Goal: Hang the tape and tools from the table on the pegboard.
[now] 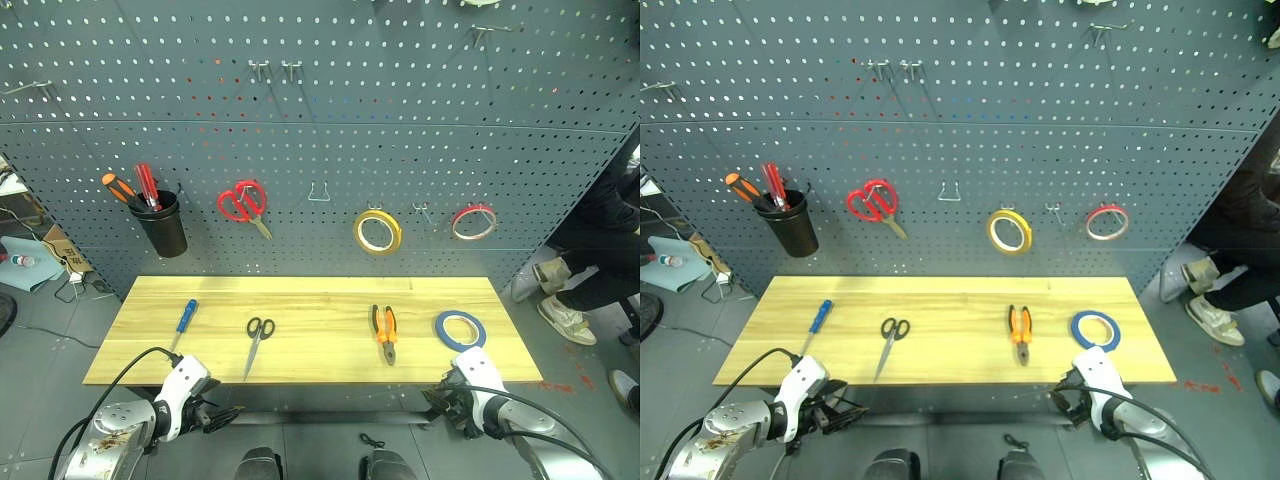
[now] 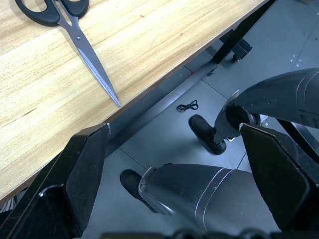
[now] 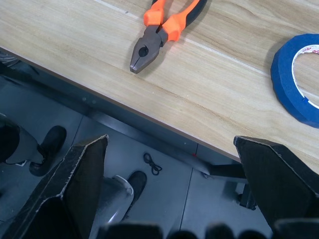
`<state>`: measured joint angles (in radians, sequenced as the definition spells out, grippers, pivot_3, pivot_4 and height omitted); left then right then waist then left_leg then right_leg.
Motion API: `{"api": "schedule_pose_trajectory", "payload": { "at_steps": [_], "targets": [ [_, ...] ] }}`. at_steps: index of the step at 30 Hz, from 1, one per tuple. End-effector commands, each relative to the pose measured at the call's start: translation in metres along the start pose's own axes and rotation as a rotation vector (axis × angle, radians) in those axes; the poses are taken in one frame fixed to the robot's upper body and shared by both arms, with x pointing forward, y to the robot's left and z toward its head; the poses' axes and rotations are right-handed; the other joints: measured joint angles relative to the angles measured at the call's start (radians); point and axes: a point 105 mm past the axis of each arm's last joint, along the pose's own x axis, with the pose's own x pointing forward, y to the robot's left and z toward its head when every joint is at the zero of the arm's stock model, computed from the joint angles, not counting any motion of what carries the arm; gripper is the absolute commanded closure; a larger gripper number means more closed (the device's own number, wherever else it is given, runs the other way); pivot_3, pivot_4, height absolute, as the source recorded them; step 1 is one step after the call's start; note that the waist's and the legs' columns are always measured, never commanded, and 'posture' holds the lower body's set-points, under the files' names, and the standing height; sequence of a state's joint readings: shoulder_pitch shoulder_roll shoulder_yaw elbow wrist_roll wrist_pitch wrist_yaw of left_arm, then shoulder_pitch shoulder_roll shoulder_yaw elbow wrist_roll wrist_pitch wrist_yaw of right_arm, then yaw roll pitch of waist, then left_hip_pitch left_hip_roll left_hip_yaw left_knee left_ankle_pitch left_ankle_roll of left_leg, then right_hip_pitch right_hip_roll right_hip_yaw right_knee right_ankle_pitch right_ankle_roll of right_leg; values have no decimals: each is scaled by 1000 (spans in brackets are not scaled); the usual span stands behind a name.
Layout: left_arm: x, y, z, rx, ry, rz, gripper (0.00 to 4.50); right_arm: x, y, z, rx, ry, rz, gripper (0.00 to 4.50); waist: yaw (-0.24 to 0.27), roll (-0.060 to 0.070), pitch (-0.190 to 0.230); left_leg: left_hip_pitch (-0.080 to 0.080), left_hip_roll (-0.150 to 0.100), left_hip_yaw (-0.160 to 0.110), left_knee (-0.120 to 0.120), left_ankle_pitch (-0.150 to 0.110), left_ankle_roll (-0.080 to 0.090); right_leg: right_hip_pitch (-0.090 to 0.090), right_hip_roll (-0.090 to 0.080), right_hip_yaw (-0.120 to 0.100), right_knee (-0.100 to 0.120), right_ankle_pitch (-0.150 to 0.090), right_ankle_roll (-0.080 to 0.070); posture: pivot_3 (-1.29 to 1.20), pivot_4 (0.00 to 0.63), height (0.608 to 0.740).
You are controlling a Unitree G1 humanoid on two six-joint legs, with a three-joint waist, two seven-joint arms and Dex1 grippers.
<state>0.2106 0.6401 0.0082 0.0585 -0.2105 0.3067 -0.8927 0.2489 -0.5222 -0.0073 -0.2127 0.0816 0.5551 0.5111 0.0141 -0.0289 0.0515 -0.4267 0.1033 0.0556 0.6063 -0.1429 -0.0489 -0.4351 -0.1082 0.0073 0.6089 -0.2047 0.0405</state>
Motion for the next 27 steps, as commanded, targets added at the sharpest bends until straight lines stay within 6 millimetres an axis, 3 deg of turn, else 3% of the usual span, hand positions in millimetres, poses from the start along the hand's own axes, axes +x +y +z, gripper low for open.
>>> {"api": "schedule_pose_trajectory", "payload": {
  "at_steps": [1,6,15,21,27],
  "targets": [
    [-2,1,5,10,-22,5,47,-4,-6,11,-30,-36,-17,0,0,0,1,0,0,0,0,0,0,0,0,0,0,0,0,112,32,740],
    [-7,-4,16,-1,-60,-13,47,-8,-9,11,-40,-28,-20,0,0,0,1,0,0,0,0,0,0,0,0,0,0,0,0,120,53,740],
    [-22,-49,91,174,-232,-194,47,-25,-29,36,-172,-34,-17,0,6,-1,77,-3,-1,-1,3,0,0,-3,-2,1,-1,0,0,98,183,740],
    [-6,-72,168,332,-416,-321,47,-18,-69,76,-240,-51,-45,0,19,-3,148,-6,-5,-3,6,0,0,-4,-1,5,-1,0,0,79,260,740],
    [18,-95,209,429,-526,-441,47,2,-107,99,-240,-23,-81,0,22,-11,185,-11,-8,-5,9,9,14,-3,5,14,4,1,1,46,314,740]
  ]
}}
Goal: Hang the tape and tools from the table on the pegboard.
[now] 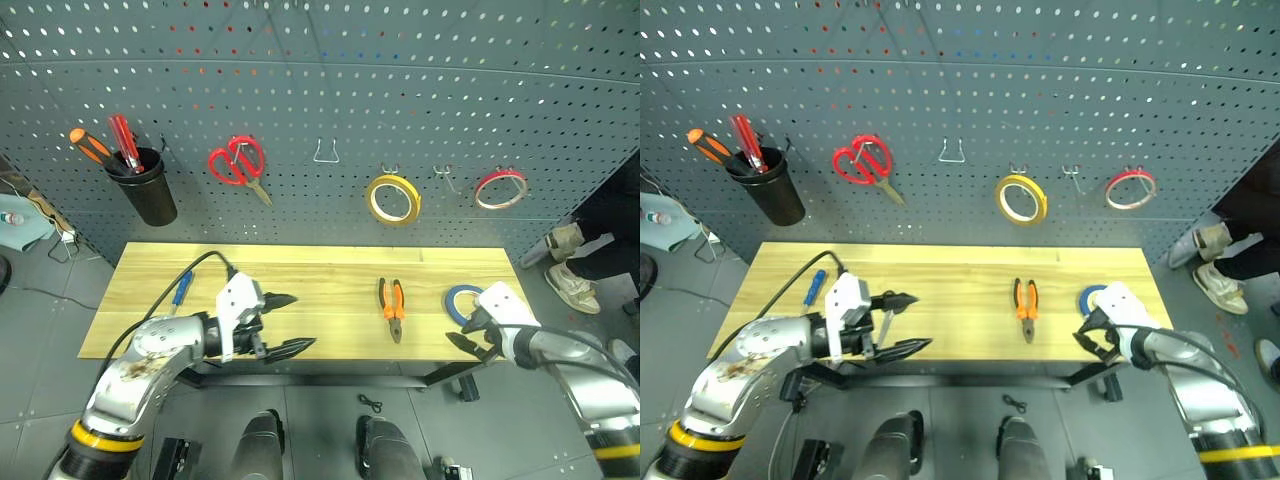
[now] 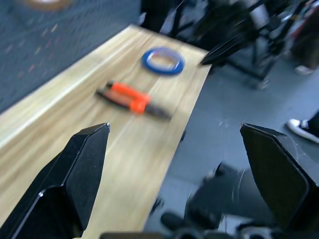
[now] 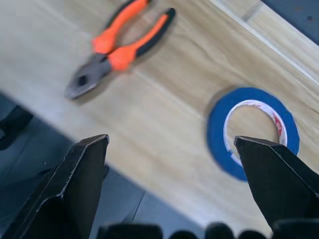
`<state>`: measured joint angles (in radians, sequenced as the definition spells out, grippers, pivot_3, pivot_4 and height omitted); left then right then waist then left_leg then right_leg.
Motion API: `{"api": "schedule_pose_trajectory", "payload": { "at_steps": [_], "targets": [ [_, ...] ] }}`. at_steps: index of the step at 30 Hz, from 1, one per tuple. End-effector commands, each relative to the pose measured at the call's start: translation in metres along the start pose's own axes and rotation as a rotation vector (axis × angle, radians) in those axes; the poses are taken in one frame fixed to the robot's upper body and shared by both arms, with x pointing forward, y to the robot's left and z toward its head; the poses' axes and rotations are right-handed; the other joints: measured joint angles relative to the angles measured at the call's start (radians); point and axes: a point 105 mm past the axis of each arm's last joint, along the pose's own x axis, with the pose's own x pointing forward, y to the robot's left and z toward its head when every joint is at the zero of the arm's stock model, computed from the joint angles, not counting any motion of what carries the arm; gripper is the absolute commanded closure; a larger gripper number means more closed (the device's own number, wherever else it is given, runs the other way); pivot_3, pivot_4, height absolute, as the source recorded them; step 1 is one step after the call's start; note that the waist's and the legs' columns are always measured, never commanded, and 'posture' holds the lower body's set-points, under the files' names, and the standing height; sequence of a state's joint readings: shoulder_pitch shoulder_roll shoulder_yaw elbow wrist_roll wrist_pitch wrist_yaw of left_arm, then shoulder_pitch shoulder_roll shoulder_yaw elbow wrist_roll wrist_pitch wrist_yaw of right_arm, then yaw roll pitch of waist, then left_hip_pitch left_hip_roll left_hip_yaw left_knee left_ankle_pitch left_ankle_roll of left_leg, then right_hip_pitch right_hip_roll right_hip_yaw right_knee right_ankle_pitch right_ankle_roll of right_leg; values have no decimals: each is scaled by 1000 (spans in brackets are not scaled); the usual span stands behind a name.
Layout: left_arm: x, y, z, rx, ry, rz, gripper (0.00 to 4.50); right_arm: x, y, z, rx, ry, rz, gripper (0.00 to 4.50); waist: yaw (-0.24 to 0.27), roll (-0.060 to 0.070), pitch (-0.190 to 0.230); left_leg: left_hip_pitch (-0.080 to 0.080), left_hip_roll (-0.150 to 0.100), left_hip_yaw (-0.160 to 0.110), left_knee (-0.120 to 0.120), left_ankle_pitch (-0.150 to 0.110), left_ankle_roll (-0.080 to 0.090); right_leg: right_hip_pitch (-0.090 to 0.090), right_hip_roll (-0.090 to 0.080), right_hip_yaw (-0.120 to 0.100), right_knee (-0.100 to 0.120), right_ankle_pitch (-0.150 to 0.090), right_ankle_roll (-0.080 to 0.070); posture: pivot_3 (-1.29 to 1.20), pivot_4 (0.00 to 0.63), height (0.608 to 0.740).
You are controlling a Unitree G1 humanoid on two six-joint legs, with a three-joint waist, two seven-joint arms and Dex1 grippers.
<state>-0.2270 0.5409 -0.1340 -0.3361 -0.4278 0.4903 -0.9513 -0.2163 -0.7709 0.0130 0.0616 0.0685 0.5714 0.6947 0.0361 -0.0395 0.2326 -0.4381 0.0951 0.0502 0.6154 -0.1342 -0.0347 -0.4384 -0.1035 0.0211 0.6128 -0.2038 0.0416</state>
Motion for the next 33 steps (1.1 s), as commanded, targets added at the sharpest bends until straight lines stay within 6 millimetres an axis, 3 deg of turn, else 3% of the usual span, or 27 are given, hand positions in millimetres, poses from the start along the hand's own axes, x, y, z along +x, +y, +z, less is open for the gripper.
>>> {"api": "schedule_pose_trajectory", "payload": {
  "at_steps": [1,4,11,22,25,33],
  "targets": [
    [20,-2,13,64,-66,-69,47,8,-23,5,-24,19,-26,0,1,0,8,-4,0,-1,-1,0,1,-3,4,4,0,1,1,43,318,740],
    [37,-3,23,118,-118,-125,47,19,-38,8,-33,33,-33,0,2,0,22,-5,0,-4,-3,-4,8,-2,14,17,0,-1,4,37,332,740],
    [57,-13,40,163,-206,-222,47,35,-53,0,36,89,-21,0,0,1,61,-9,-8,-8,-5,-10,17,-2,12,21,-1,-1,12,41,370,740],
    [60,-15,57,158,-273,-232,47,46,-47,-19,199,147,12,0,-13,5,93,-14,-12,-12,0,-9,16,-2,10,22,0,0,16,53,386,740],
    [59,-15,61,147,-283,-229,0,48,-45,-20,203,147,19,798,-20,5,97,-15,-13,-14,1,-8,14,-2,10,22,0,0,17,65,386,740],
    [57,-16,63,136,-294,-230,0,53,-35,-21,191,142,60,3588,-28,5,98,-16,-13,-17,1,-8,13,-2,11,21,1,0,18,81,365,740]
  ]
}}
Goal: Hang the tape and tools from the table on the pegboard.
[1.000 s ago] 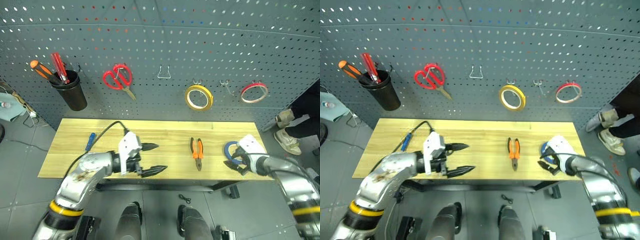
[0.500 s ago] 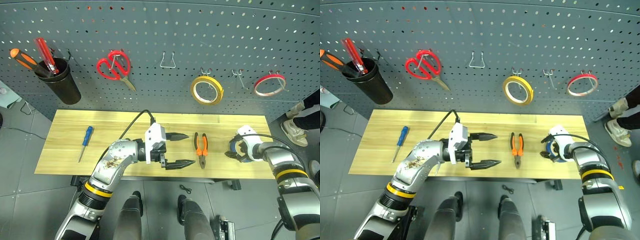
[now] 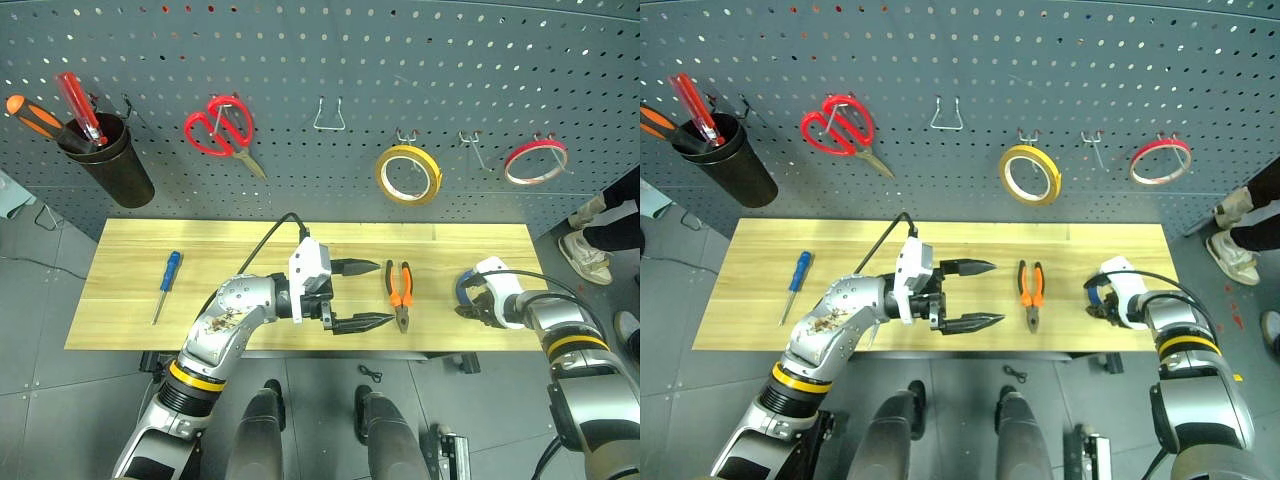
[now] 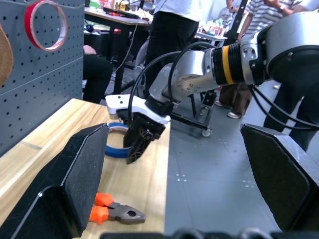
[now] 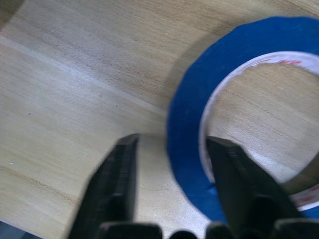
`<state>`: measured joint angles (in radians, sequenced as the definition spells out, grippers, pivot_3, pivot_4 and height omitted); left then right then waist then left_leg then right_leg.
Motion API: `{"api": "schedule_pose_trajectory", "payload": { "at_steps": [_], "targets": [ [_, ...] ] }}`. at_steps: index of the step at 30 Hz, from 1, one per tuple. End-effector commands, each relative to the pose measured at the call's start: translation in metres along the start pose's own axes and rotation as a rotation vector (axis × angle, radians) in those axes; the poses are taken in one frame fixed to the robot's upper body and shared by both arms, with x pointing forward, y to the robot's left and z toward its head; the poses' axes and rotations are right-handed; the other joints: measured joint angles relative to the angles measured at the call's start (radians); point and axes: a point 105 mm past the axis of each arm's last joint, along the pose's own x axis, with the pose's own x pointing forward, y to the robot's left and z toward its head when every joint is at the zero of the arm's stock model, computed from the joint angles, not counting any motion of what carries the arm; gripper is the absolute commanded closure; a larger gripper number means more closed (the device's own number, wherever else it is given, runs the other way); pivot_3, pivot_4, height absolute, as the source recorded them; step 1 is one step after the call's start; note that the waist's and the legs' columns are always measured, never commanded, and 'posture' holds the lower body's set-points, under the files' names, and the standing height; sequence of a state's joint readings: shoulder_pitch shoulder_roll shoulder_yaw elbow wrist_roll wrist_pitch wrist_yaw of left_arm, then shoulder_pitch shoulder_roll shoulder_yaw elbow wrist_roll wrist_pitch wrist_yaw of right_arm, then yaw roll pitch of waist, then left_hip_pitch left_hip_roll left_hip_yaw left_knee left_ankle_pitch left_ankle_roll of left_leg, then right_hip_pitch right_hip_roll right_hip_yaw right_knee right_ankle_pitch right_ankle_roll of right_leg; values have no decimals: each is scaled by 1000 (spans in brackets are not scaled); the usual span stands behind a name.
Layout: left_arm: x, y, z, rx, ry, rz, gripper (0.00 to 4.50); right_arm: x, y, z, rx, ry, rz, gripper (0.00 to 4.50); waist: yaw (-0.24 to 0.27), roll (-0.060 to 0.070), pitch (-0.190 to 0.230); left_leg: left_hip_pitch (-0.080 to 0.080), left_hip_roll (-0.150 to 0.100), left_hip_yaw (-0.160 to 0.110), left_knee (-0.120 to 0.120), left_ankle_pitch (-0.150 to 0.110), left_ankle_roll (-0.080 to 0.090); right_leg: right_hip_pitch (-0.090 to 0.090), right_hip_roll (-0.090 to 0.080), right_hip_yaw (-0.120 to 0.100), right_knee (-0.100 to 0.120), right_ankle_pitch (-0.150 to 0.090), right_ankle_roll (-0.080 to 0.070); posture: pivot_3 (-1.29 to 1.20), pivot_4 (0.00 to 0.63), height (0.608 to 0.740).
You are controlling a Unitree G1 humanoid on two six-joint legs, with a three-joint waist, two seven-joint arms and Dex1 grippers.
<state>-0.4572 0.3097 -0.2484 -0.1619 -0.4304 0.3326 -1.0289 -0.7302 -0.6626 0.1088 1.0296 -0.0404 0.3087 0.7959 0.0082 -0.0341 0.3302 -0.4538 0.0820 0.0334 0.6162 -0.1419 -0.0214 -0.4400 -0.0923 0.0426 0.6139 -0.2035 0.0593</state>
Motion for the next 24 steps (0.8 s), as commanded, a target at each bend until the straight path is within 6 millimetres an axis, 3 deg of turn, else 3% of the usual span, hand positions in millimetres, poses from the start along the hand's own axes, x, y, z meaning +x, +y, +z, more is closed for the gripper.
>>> {"api": "schedule_pose_trajectory", "payload": {
  "at_steps": [1,6,10,14,18,21,24],
  "targets": [
    [1,-2,11,31,-37,-12,0,3,4,-6,-12,8,13,3890,0,0,0,0,0,0,0,0,0,0,0,0,0,0,0,81,363,740],
    [1,-3,13,33,-39,-19,0,1,4,-4,-120,-24,-12,4056,3,0,0,0,0,-1,0,2,-4,1,0,0,0,-4,7,84,342,740],
    [-5,3,19,-13,-38,-6,0,-24,6,21,-284,-173,-144,4056,5,0,-1,-1,-1,-2,0,3,-5,1,0,0,1,-4,8,76,313,740],
    [-12,11,32,-102,-68,22,0,-64,24,49,-457,-368,-376,4056,6,2,-2,-4,-2,-3,0,4,-6,-2,-1,0,3,-4,9,59,294,740],
    [-16,23,54,-179,-153,87,0,-103,57,74,-593,-580,-591,4056,2,3,-5,-4,-2,-4,2,5,-9,-2,-1,-1,4,-4,11,28,268,740],
    [-19,25,74,-255,-241,101,0,-116,82,93,-741,-735,-661,4056,-2,4,-8,-4,-2,-5,4,6,-10,-2,0,-1,5,-4,11,24,256,740],
    [-25,29,92,-314,-309,92,0,-121,79,115,-749,-824,-711,4056,-10,3,-9,-5,-3,-6,10,6,-10,-1,0,0,7,-4,12,22,249,740]
  ]
}}
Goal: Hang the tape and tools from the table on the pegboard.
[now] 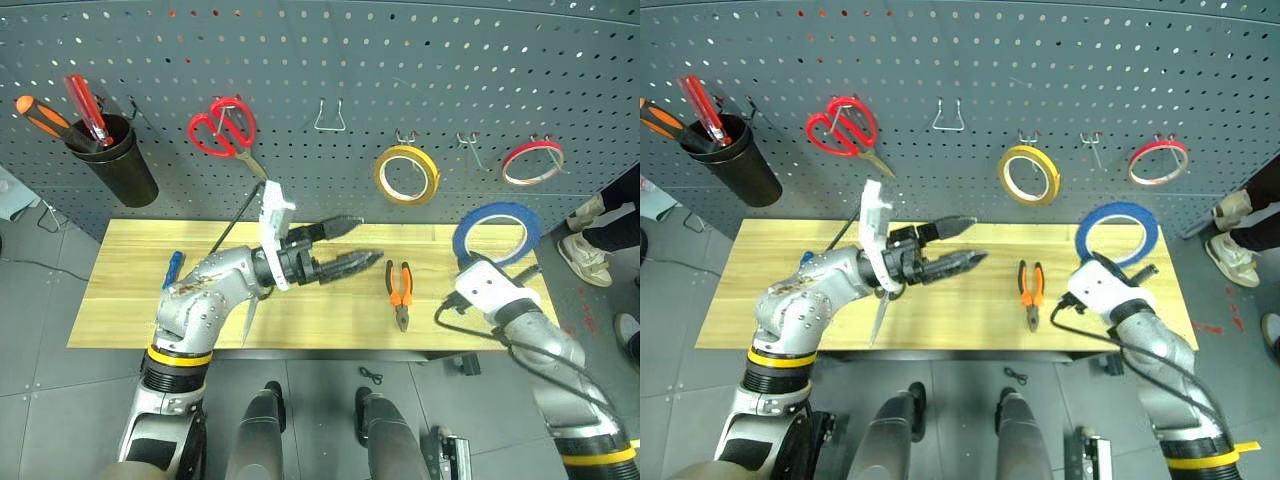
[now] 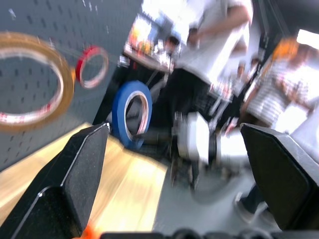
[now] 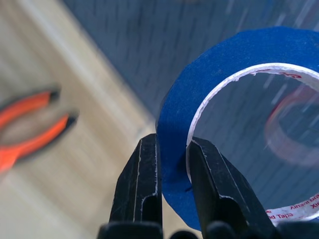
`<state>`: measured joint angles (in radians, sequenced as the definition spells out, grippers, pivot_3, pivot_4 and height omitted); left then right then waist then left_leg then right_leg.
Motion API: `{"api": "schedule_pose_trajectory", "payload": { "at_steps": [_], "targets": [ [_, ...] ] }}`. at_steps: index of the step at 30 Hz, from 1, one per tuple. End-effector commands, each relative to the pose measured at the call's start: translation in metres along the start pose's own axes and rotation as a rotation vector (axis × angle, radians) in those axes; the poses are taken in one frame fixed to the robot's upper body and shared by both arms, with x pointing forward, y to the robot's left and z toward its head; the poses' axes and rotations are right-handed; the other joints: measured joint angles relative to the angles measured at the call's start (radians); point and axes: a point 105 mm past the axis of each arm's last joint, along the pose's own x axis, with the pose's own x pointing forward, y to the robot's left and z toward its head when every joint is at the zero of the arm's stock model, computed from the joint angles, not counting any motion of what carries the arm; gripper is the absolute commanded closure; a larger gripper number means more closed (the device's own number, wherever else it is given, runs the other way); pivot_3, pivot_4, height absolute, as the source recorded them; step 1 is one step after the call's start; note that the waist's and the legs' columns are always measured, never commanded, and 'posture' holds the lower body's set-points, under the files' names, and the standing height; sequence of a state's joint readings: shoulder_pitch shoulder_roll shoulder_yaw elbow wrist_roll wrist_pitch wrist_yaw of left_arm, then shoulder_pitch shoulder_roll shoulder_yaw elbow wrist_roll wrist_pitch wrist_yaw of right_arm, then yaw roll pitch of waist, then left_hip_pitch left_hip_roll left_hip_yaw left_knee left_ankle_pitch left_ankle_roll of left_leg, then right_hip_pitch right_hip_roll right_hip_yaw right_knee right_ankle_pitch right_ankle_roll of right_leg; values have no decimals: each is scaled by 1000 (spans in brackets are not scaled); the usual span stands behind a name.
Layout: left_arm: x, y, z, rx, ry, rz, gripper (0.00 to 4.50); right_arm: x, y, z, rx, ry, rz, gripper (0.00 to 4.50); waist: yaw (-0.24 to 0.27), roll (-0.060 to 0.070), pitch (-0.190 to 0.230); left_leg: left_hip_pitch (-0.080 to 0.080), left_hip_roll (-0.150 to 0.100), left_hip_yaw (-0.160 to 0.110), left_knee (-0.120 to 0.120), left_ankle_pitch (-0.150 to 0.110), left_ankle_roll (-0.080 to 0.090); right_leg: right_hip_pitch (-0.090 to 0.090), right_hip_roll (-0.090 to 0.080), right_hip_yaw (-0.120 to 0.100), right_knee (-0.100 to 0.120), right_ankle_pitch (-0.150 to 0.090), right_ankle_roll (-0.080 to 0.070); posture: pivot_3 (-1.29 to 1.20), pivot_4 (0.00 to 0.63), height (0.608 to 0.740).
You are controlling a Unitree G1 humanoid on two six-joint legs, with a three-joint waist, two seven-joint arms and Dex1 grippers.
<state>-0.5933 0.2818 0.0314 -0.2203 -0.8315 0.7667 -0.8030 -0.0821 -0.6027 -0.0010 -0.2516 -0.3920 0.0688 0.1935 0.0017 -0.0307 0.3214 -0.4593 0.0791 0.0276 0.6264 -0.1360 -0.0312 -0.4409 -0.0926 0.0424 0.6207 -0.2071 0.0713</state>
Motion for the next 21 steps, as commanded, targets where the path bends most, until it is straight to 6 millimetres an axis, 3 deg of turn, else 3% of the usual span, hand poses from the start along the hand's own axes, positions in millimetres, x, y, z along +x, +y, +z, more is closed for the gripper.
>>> {"api": "schedule_pose_trajectory", "payload": {
  "at_steps": [1,7,15,17,21],
  "targets": [
    [1,-11,30,-39,-94,-49,0,16,-32,25,-31,-125,-147,4056,-5,0,0,0,0,0,1,0,0,0,0,1,0,2,1,22,249,740],
    [-1,-4,39,-50,-104,-22,0,47,-53,33,75,-172,-148,4056,-13,-1,-5,-1,-2,-3,3,3,2,2,0,1,0,4,1,37,241,740],
    [-1,-3,38,-43,-101,-15,0,69,-56,7,265,-104,-55,4056,-11,-1,-5,-2,-2,-3,2,3,2,2,0,0,0,9,-7,37,241,740],
    [-2,-4,38,-42,-101,-14,0,69,-56,4,294,-98,-44,3024,-12,-1,-5,-2,-2,-4,2,3,2,2,0,0,0,9,-7,53,241,740],
    [-3,-4,39,-40,-105,-11,0,67,-51,1,318,-91,-36,1800,-12,-1,-5,-2,-2,-4,2,3,2,2,0,0,0,9,-7,56,244,740]
  ]
}}
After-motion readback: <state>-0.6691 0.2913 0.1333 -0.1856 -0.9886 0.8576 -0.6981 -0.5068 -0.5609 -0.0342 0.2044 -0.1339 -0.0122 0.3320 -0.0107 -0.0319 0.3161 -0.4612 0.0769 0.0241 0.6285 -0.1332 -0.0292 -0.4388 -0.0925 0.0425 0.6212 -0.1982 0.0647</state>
